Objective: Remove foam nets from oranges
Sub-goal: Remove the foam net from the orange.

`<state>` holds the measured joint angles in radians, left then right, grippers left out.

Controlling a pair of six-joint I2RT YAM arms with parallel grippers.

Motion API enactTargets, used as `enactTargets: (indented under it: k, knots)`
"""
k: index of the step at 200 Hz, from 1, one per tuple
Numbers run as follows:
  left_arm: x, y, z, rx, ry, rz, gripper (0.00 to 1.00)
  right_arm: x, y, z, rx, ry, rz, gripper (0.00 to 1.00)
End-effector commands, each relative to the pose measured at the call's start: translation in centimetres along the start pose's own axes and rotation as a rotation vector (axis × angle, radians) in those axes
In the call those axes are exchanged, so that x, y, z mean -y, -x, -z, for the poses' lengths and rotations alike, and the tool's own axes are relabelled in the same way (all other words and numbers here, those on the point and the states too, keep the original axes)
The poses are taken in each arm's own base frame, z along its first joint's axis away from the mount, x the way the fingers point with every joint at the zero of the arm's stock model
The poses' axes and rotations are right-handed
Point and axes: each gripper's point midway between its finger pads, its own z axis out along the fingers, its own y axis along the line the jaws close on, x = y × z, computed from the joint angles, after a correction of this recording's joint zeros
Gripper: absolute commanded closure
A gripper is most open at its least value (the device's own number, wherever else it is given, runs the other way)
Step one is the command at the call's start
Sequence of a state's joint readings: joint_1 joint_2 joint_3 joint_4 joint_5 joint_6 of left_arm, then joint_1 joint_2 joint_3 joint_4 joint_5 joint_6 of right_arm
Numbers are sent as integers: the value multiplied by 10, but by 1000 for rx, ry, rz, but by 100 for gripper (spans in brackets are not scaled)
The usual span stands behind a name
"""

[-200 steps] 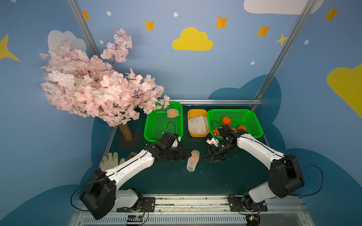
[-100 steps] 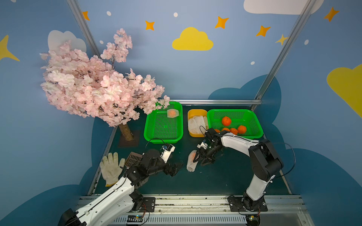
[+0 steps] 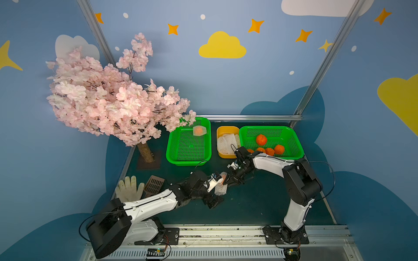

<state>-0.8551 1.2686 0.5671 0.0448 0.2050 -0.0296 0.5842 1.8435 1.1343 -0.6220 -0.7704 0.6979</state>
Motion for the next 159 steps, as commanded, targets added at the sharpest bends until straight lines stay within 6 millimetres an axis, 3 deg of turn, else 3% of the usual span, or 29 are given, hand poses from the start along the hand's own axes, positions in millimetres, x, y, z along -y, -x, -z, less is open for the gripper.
enactTargets:
  k: [1, 32, 89, 113, 139, 159]
  knots:
    - [-17, 18, -10, 7, 89, -7, 1, -6, 4, 6, 26, 9, -6, 89]
    - [-30, 17, -28, -66, 131, 22, 5, -11, 0, 14, 13, 53, -38, 97]
    - [-30, 1, -47, -180, 95, 78, 26, -27, -3, 27, -1, 209, -106, 94]
    - [-32, 1, -47, -194, 89, 92, 42, -30, -6, 30, -9, 237, -118, 93]
    - [-36, 2, -50, -239, 78, 137, 71, -32, -6, 34, -9, 275, -124, 91]
    - [-40, 4, -49, -278, 68, 187, 80, -29, -9, 38, -13, 272, -119, 85]
